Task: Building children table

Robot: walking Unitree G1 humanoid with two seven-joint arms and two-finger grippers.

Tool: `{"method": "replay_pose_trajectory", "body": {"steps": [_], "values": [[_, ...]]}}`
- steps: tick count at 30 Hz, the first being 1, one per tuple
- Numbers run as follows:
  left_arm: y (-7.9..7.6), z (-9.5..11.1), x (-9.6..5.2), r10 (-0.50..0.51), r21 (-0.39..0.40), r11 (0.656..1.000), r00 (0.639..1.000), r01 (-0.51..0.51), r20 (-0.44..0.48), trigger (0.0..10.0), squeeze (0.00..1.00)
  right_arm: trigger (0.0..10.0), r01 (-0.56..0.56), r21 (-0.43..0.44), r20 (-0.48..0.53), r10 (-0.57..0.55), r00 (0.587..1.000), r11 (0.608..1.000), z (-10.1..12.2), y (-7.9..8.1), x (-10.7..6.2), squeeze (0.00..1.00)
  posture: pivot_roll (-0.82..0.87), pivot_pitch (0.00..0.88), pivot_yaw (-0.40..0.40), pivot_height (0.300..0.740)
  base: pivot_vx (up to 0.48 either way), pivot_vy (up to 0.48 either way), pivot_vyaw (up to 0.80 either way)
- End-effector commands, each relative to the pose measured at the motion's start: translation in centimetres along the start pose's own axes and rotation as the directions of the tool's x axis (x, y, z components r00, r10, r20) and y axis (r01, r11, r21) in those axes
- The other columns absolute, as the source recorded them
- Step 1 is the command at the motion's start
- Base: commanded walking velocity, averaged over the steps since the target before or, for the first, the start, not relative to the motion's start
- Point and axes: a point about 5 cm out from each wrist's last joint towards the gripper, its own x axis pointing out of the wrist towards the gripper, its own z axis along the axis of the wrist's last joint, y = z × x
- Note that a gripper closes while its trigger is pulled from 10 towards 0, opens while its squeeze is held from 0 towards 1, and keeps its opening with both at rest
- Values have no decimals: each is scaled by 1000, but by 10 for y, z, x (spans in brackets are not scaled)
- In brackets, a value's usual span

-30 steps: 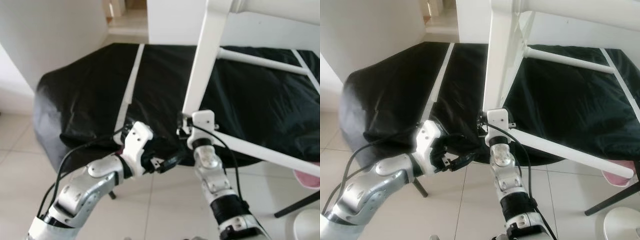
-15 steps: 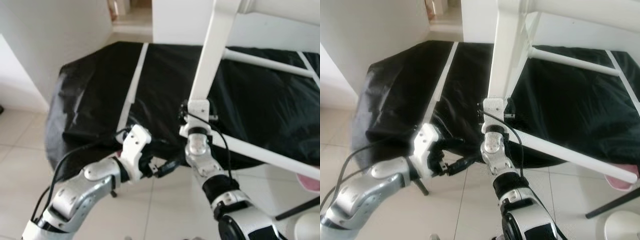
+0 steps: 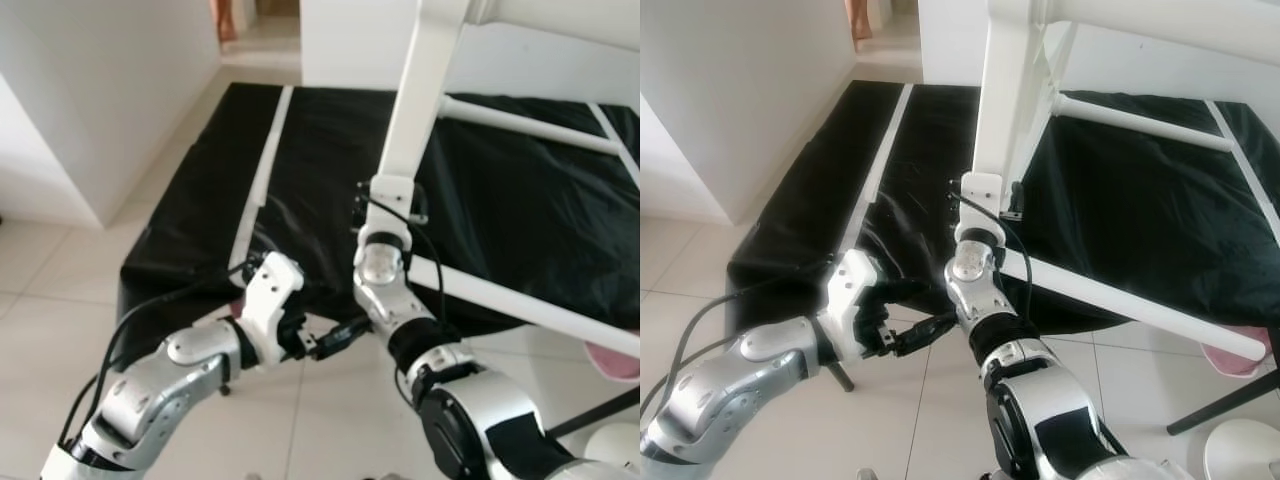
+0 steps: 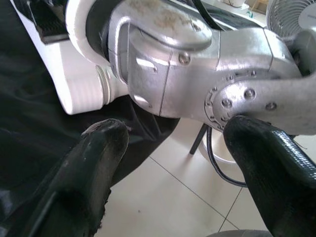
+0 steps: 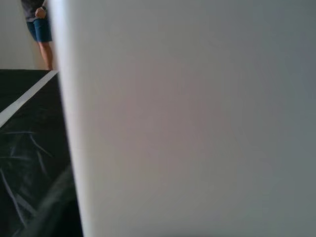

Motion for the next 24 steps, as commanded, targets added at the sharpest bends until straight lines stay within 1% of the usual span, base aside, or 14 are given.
{"method": "replay_pose_trajectory", "body": {"steps": [1,2,4,9,11,14,16,19,24], "values": [[-8,0,-2,-103,-2,995,995,103,-5,10000,0,0,-92,86,-24,95,995,992,5,30,-14,12,113,79,-36,740,0,0,0],[-8,1,-3,-104,0,995,995,104,-5,10000,0,0,-125,90,-22,128,992,988,6,33,-15,12,113,79,-36,740,0,0,0],[-8,1,-3,-104,0,995,995,104,-5,10000,0,0,-125,90,-22,128,992,988,6,33,-15,12,113,79,-36,740,0,0,0],[-7,2,-4,-106,9,994,994,106,-8,10000,0,0,-255,102,-23,258,966,962,0,45,-24,0,106,71,-28,740,0,0,0],[-6,2,-4,-106,9,994,994,106,-9,10000,0,0,-268,105,-27,272,962,958,0,46,-25,0,106,71,-28,740,0,0,0],[-7,2,-3,-117,11,993,993,117,-13,10000,0,0,-343,123,-15,347,938,931,-3,53,-33,0,102,67,-25,740,0,0,0],[-7,2,-3,-117,13,993,993,117,-14,10000,0,0,-367,126,-4,370,929,922,-3,55,-35,0,100,63,-24,740,0,0,0],[-5,2,-3,-118,15,993,993,118,-15,10000,0,0,-430,135,19,432,902,893,-1,63,-41,0,97,59,-22,740,0,0,0],[-4,3,-3,-118,22,993,993,119,-14,10000,0,0,-494,151,48,493,869,856,3,71,-47,0,95,47,-18,740,0,0,0]]}}
